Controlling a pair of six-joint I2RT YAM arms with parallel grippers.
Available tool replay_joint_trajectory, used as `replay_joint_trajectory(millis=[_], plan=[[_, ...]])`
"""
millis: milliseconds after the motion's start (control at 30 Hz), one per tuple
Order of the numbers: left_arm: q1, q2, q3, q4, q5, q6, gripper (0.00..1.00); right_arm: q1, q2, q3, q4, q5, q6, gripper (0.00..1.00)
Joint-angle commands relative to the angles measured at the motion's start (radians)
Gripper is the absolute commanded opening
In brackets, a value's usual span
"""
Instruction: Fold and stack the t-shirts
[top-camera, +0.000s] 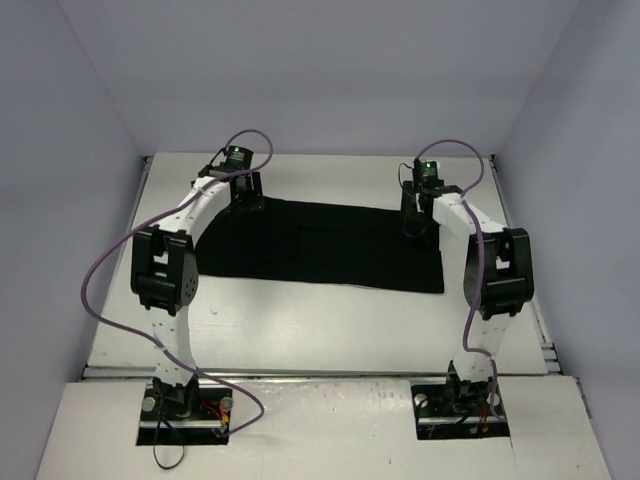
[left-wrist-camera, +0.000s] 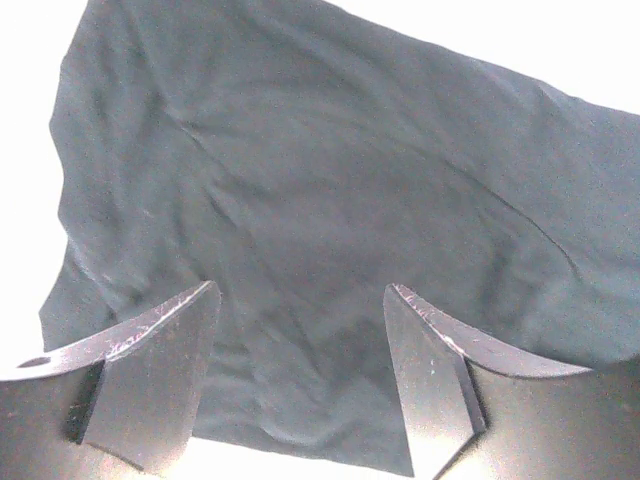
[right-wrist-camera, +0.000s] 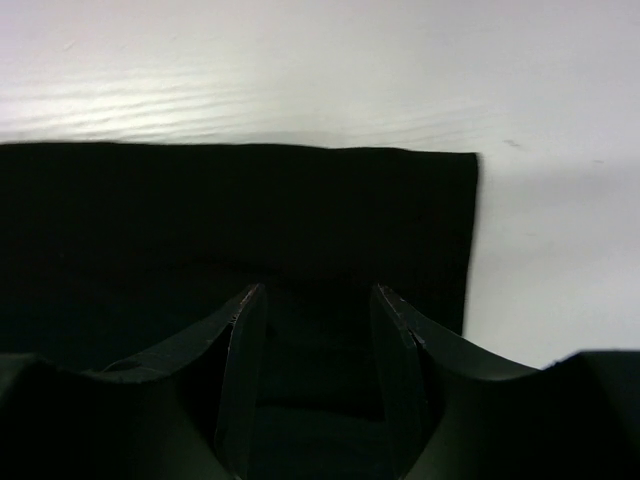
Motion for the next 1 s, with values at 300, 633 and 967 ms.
replay_joint_trajectory(millis=[300, 633, 967], plan=[[0.036, 0.302, 0.228, -0.092, -0.075, 0.02, 0.64, 0.034, 0.008, -0.2, 0.002, -0.031, 0.087, 0.43], [0.06, 0.588, 0.671, -0.203, -0.031, 0.125, 0.64, 0.396, -0.322, -0.577, -0.076, -0.082, 0.421, 0.43], [-0.095, 0.703, 1.002, -0.094, 0.077, 0.305, 0.64, 0.818, -0.455, -0.584, -0.099, -0.108, 0.609, 0.44]])
